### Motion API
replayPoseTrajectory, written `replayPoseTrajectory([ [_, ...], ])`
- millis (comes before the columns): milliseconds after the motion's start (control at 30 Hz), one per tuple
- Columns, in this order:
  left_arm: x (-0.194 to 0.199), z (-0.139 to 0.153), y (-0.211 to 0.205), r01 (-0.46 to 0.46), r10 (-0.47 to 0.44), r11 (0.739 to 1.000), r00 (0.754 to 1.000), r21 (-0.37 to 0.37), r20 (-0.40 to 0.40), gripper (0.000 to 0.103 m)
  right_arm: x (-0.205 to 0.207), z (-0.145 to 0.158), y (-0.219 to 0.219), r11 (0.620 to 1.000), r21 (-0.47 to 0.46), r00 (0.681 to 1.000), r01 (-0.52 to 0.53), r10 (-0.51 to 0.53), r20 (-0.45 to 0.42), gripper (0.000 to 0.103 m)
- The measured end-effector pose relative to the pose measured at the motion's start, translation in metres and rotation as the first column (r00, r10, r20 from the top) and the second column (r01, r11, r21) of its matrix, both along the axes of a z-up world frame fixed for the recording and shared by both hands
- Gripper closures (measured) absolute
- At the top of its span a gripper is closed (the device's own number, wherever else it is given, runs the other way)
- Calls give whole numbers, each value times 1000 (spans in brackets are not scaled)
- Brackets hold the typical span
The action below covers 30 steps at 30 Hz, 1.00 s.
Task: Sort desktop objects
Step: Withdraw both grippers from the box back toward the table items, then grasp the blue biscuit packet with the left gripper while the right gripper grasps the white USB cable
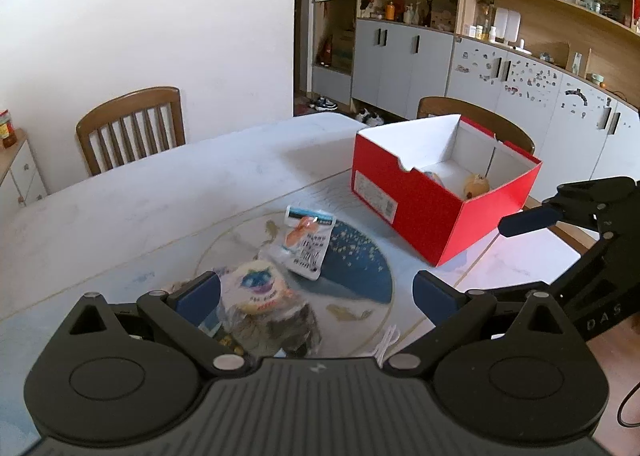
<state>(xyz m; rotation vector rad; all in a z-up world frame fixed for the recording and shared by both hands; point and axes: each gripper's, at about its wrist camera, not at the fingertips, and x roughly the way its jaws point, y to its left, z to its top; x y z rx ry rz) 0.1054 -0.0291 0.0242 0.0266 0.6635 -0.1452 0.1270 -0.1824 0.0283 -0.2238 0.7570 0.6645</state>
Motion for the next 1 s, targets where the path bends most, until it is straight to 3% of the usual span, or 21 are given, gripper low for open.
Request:
replayPoseTrajectory([
  [300, -9, -38, 14, -78, 76, 997, 994, -23, -76, 0, -9, -28, 24, 1000, -4, 1000, -4, 4, -18, 12],
  [600, -4, -71, 26, -189, 173, 978, 970, -84, -171, 0, -13, -63, 37, 999, -35, 999, -15, 14, -44, 12],
  [1000, 6, -93, 23, -286, 260, 953, 940, -99, -219, 1, -7, -99, 52, 999, -48, 1000, -8, 7, -28, 12],
])
